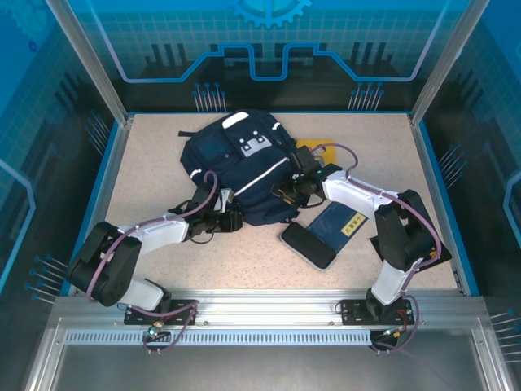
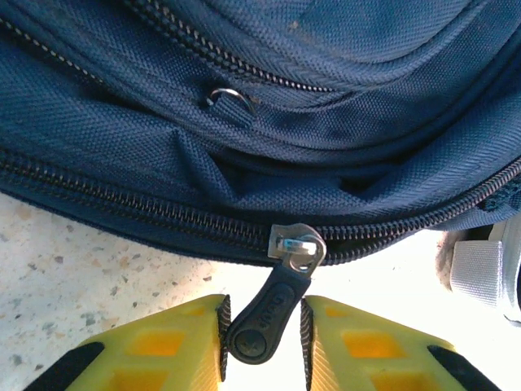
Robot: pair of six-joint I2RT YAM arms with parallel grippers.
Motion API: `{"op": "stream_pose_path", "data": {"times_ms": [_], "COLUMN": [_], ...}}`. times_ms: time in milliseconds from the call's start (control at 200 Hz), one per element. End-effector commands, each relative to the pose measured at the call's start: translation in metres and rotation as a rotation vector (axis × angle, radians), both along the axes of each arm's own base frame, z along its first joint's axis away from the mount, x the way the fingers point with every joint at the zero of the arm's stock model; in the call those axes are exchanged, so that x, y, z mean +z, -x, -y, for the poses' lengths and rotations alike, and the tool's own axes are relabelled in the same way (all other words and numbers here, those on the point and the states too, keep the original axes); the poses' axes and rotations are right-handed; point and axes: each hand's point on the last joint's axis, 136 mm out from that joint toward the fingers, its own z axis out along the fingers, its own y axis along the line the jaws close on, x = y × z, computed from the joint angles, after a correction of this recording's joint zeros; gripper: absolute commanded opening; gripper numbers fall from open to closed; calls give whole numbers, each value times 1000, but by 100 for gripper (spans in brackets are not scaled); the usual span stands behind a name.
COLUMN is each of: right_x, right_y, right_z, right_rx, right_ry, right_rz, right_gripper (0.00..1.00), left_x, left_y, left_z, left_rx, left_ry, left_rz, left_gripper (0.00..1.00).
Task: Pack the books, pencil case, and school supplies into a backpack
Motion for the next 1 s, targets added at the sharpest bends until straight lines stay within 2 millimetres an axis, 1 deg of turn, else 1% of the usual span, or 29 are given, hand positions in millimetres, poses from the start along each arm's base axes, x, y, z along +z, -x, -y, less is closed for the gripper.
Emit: {"op": "stream_pose_path", "data": {"times_ms": [0, 95, 135, 205, 265, 340, 470, 580, 695, 815, 835, 920, 995], "right_x": [4, 4, 3, 2, 1, -1, -6, -10, -12, -10, -10, -6, -3], "right_y": [0, 1, 1, 2, 3, 4, 5, 6, 5, 4, 3, 0, -2], "right_z": [-1, -2, -2, -1, 1, 7, 15, 19, 14, 6, 5, 2, 4], "right_rx": [-3, 0, -1, -2, -7, -18, -42, -62, -49, -30, -25, -13, -10], "right_ry": [18, 15, 17, 23, 33, 60, 106, 138, 142, 144, 143, 141, 158], "right_rz": [-3, -4, -5, -5, -7, -12, -24, -44, -58, -56, -56, -44, -27], "right_gripper": [43, 43, 43, 42, 42, 41, 39, 38, 38, 38, 37, 26, 12], "left_x": [6, 3, 1, -1, 2, 6, 14, 23, 31, 33, 34, 34, 35], "left_y": [-11, -12, -13, -13, -14, -13, -10, -7, -7, -7, -7, -7, -8], "left_z": [9, 7, 4, -2, -8, -13, -18, -15, -11, -8, -7, -7, -10], "left_rx": [-2, -1, 8, 20, 37, 42, 44, 23, 10, -4, -6, -5, 7], "left_ry": [44, 29, 11, -22, -51, -75, -84, -62, -42, -26, -24, -22, -36], "left_rz": [64, 67, 67, 76, 90, 107, 129, 155, 174, 178, 180, 180, 180], "left_gripper": [30, 26, 23, 15, 7, 0, 0, 0, 0, 0, 0, 0, 0]}}
